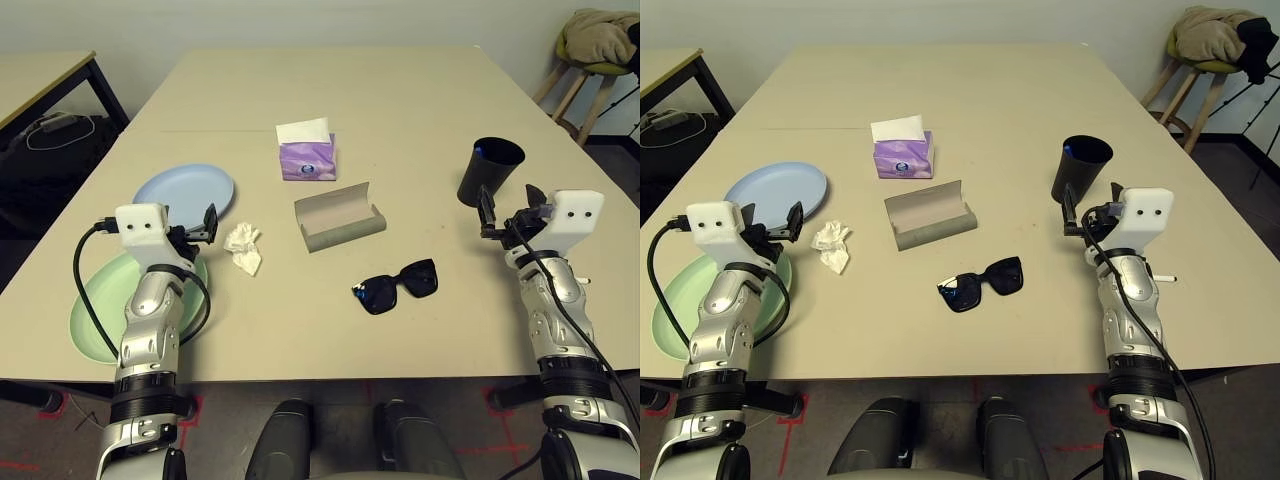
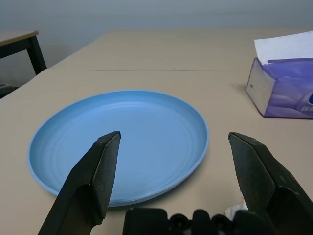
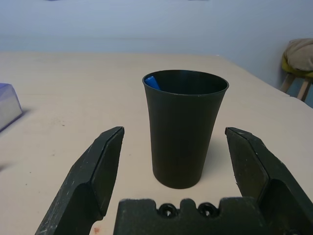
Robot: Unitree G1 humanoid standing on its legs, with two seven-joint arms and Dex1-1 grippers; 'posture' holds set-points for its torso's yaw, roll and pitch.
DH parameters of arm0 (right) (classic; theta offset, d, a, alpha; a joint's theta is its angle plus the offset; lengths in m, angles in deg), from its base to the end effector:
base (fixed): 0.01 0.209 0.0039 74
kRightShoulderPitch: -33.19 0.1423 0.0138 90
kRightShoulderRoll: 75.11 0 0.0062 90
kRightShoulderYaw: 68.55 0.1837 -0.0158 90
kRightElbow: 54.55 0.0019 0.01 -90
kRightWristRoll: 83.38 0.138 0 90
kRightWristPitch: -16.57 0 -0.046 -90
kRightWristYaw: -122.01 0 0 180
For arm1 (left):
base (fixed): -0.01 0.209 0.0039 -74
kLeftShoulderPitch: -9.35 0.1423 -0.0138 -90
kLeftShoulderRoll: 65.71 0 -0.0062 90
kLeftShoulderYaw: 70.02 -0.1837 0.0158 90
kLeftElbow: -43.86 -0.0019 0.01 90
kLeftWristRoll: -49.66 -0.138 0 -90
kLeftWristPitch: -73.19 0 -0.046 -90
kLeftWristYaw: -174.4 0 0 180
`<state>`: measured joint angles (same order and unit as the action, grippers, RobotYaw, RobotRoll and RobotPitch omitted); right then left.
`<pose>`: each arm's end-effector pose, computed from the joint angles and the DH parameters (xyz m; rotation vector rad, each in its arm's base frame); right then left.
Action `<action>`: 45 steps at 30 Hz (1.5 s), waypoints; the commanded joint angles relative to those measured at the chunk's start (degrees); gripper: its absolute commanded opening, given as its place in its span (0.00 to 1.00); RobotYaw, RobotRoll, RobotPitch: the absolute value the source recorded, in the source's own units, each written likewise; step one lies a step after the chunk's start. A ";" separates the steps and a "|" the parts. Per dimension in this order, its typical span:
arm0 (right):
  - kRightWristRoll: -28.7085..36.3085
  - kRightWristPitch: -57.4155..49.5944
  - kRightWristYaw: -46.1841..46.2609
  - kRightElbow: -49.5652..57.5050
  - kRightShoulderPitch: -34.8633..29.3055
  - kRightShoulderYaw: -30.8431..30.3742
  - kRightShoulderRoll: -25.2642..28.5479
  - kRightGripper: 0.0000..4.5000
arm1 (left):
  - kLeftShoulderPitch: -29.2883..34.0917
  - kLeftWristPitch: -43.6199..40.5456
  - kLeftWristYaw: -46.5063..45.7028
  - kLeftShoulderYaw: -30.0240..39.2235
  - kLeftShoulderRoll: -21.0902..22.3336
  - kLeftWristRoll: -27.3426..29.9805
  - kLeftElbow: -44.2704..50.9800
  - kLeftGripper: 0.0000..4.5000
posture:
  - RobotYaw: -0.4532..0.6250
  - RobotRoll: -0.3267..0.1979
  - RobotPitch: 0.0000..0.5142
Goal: Organize and tidy the items on the table.
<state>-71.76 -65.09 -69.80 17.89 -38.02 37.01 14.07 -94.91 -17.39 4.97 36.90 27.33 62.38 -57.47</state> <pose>0.2589 -0.2422 0.0863 -0.0184 -0.2229 -0.0375 0.2426 0.2619 0.0894 0.0522 -0.1164 0.0915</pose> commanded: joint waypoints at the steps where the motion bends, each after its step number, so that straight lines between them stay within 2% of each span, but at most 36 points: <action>1: 0.37 0.41 -0.17 0.66 -0.89 0.26 0.18 1.00 | -0.42 -0.01 0.63 -0.29 0.13 0.11 0.93 1.00 | 0.55 0.62 0.13; 8: 0.78 0.26 -0.89 0.71 -1.30 0.39 0.48 1.00 | -1.10 0.04 0.97 -0.38 0.15 -0.03 0.66 1.00 | 0.55 0.62 0.13; 14: 5.21 -1.08 -7.99 -0.08 -0.33 0.56 1.98 1.00 | -1.04 -0.74 1.47 -0.25 0.49 0.25 1.18 1.00 | 0.56 0.62 0.14; 17: 6.81 -1.59 -13.00 -0.18 0.32 -0.32 3.48 1.00 | -0.85 -1.28 2.24 -0.31 1.05 0.39 1.57 1.00 | 0.56 0.62 0.14; 23: 10.79 -3.38 -32.14 4.23 -0.56 -6.85 7.83 1.00 | -0.09 -2.85 3.63 -0.33 2.17 0.63 3.02 1.00 | 0.57 0.62 0.16; 26: 13.88 -8.07 -40.68 8.53 -2.06 -10.00 10.52 1.00 | 0.16 -3.38 3.65 -0.19 2.23 0.69 3.59 1.00 | 0.57 0.62 0.15; 34: 11.04 -8.20 -55.93 12.01 -2.40 -16.82 19.44 1.00 | 0.48 -4.22 3.67 0.00 2.16 0.81 4.59 1.00 | 0.58 0.62 0.15; 39: 10.64 -7.89 -60.45 13.38 -2.42 -18.64 21.45 1.00 | 0.64 -5.59 4.35 -0.14 2.43 1.24 5.45 1.00 | 0.59 0.62 0.15; 45: 9.54 -3.28 -62.19 11.39 -2.26 -18.26 20.74 1.00 | 0.72 -6.30 4.56 -0.04 2.58 1.28 5.94 1.00 | 0.59 0.62 0.15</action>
<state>-61.65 -69.72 -131.19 30.13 -40.22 19.16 34.75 -94.84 -22.87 9.04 36.90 29.55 63.28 -52.50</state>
